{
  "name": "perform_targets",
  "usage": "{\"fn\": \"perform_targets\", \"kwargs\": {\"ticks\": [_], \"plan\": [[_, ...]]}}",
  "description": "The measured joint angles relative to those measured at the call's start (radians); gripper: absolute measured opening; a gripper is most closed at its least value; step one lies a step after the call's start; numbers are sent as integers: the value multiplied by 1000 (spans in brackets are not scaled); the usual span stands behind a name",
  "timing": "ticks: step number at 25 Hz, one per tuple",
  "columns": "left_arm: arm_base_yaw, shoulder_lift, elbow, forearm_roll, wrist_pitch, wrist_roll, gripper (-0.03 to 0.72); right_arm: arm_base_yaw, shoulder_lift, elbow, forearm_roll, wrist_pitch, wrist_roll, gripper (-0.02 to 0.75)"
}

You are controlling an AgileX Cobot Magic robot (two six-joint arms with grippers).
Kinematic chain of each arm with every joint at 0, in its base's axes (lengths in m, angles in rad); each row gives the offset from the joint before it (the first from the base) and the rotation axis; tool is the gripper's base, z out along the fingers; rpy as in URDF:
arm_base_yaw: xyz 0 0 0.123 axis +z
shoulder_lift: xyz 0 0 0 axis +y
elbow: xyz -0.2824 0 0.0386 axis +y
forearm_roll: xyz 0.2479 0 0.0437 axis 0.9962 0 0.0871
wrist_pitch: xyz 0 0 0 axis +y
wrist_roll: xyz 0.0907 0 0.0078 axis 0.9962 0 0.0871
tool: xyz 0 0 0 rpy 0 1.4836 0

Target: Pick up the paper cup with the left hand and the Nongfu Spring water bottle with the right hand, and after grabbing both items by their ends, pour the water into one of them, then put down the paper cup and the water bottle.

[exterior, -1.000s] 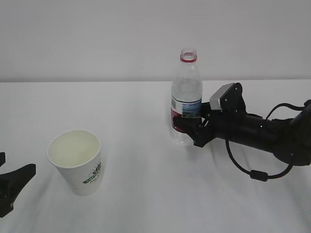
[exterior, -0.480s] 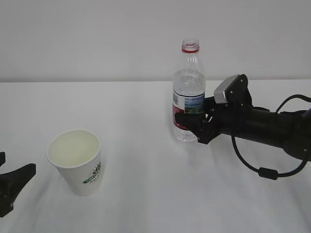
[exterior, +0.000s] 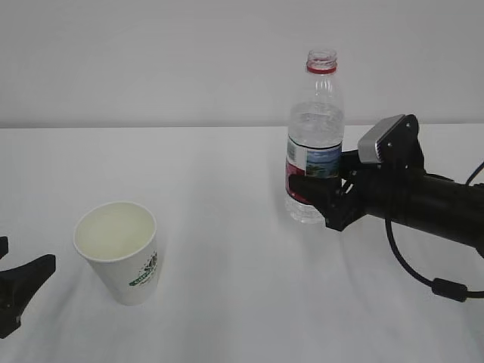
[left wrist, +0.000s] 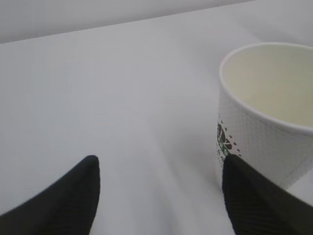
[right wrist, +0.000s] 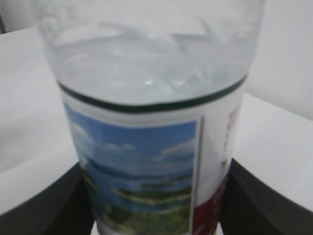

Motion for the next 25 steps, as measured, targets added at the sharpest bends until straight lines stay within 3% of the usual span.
{"fn": "perform_targets", "kwargs": {"ticks": [13,25], "plan": [[0,0,0,17,-1,0,570,0,-206,240,114,-19,-67,505],[0,0,0,126,-1,0,570,0,-355,447,276,-26,-143,505]]}}
